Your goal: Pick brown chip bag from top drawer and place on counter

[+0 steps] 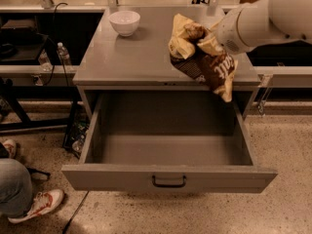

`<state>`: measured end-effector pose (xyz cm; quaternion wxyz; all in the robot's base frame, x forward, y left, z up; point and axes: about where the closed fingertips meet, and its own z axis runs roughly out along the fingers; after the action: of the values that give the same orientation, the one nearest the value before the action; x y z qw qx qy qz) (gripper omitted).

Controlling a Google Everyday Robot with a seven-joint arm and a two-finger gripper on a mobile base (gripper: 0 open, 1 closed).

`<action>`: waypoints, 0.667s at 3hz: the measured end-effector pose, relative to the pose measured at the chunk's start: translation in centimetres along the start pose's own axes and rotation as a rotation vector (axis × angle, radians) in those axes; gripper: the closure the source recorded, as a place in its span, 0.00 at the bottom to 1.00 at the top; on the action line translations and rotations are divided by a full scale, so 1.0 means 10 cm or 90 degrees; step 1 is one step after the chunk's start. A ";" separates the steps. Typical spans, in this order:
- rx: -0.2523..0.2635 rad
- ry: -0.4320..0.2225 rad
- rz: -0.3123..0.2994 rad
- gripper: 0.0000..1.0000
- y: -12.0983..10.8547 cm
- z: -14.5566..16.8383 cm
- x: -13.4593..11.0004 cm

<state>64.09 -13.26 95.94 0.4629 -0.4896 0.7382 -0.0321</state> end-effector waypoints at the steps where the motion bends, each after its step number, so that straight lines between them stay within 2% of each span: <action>1: 0.038 0.052 -0.029 1.00 -0.39 0.17 0.02; 2: 0.087 0.133 -0.061 1.00 -0.83 0.51 0.14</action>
Offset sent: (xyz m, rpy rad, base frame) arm 0.1550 -0.0685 0.0043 -0.4342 -0.0698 -0.2555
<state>73.39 -16.56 96.29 0.4136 -0.4854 0.7545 -0.1550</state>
